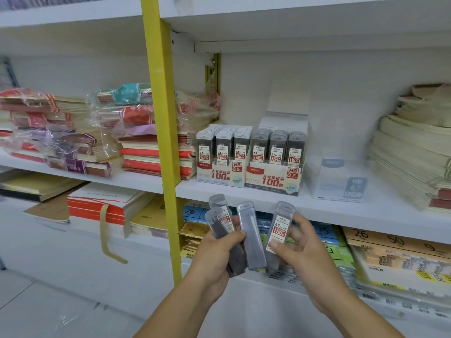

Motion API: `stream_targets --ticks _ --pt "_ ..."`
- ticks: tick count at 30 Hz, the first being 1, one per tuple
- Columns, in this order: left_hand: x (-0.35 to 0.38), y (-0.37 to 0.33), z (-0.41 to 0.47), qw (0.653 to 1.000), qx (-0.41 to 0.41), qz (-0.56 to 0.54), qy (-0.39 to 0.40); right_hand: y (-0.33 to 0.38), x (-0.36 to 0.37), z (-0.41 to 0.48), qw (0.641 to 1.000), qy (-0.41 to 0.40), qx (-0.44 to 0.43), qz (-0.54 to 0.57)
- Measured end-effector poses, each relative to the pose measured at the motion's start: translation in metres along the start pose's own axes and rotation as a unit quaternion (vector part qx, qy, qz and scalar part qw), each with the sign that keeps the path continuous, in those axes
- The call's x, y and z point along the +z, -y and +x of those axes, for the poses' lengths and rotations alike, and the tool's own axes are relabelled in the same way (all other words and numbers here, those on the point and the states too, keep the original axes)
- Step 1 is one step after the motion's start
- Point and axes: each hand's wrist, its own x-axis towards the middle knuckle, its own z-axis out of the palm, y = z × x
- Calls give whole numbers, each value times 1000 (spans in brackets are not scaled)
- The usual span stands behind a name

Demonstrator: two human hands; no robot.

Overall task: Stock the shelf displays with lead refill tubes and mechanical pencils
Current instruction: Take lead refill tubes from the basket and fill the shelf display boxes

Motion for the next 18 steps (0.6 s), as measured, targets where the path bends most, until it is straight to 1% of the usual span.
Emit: stream_targets --ticks 2,4,6,9,11,14,18 --pt "1 -7 -1 1000 7 -4 5 9 2 1 1000 12 -24 3" --pt "3 -19 0 1000 20 -8 8 25 -1 7 998 14 -58 -22" --pt "6 -36 3 999 43 -12 10 54 -8 15 992 -4 -107 -69" --pt "13 -59 10 997 80 -3 19 108 -28 40 973 -46 -193 -115" --pt "16 -69 13 994 103 1 27 143 -41 63 952 -83 -239 -169" --pt "18 -74 18 991 126 12 31 172 -55 95 907 -116 -285 -288" --pt "19 -72 23 992 127 7 22 172 -60 125 860 -87 -270 -424"
